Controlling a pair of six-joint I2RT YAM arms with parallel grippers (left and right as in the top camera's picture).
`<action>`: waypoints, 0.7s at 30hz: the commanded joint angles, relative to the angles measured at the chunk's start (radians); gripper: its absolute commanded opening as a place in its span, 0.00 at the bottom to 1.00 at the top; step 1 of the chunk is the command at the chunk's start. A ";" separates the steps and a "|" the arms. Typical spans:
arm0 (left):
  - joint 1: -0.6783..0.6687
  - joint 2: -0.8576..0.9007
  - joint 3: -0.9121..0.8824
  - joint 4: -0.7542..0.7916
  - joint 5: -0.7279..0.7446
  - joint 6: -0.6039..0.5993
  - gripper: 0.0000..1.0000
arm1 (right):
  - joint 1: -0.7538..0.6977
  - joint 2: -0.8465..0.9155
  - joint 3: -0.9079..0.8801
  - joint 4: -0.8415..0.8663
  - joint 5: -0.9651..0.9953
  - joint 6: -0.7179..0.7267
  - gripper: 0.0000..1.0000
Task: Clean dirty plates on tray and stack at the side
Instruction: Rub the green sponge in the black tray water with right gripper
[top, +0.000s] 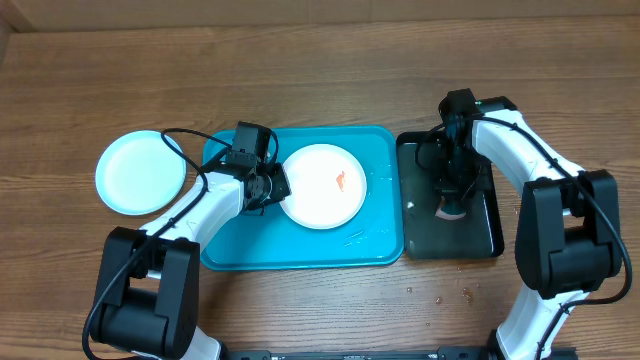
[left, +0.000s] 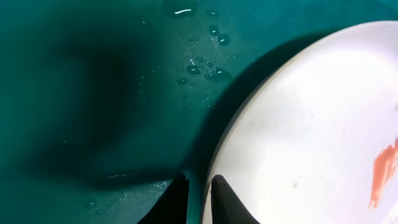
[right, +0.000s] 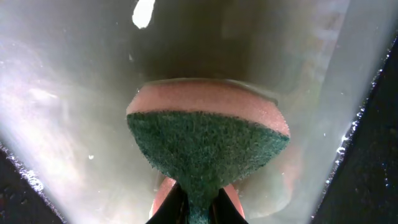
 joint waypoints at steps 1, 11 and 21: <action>0.008 -0.011 0.017 0.013 0.053 0.005 0.13 | -0.002 -0.025 0.031 0.002 -0.004 -0.003 0.08; 0.010 -0.011 0.017 0.002 0.062 0.024 0.04 | -0.002 -0.025 0.036 0.002 -0.003 -0.003 0.04; 0.010 -0.011 0.017 -0.008 0.059 0.024 0.04 | -0.002 -0.025 0.125 -0.088 -0.003 -0.003 0.04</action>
